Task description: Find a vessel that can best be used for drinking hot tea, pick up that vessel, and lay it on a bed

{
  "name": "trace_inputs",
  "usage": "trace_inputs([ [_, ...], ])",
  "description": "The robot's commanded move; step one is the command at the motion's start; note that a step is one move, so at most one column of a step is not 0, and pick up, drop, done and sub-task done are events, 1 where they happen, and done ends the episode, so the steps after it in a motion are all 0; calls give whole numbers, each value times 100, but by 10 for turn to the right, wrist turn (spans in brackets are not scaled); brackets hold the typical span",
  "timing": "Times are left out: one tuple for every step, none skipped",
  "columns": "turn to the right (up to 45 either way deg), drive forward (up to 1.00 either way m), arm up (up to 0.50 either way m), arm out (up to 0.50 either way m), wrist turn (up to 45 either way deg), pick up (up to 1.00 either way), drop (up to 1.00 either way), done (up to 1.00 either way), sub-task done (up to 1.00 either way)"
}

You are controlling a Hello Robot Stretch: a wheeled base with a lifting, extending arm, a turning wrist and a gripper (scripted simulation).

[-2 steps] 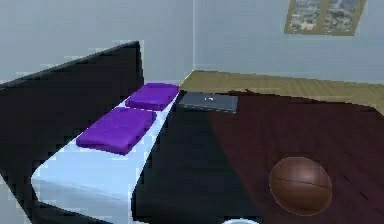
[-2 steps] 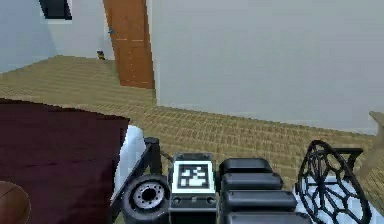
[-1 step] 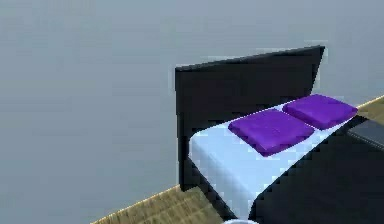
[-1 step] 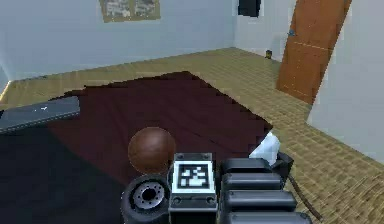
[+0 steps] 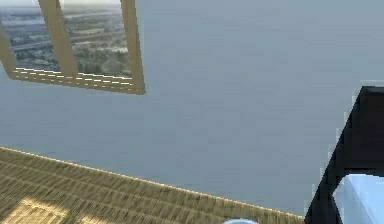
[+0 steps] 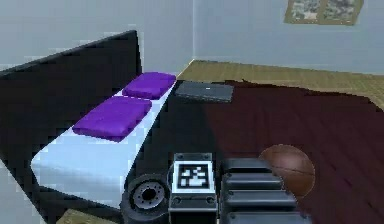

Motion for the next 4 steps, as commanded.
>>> trace_inputs([
  [-90, 0, 0, 0, 0, 0, 0, 0, 0],
  [450, 0, 0, 0, 0, 0, 0, 0, 0],
  [450, 0, 0, 0, 0, 0, 0, 0, 0],
  [450, 0, 0, 0, 0, 0, 0, 0, 0],
])
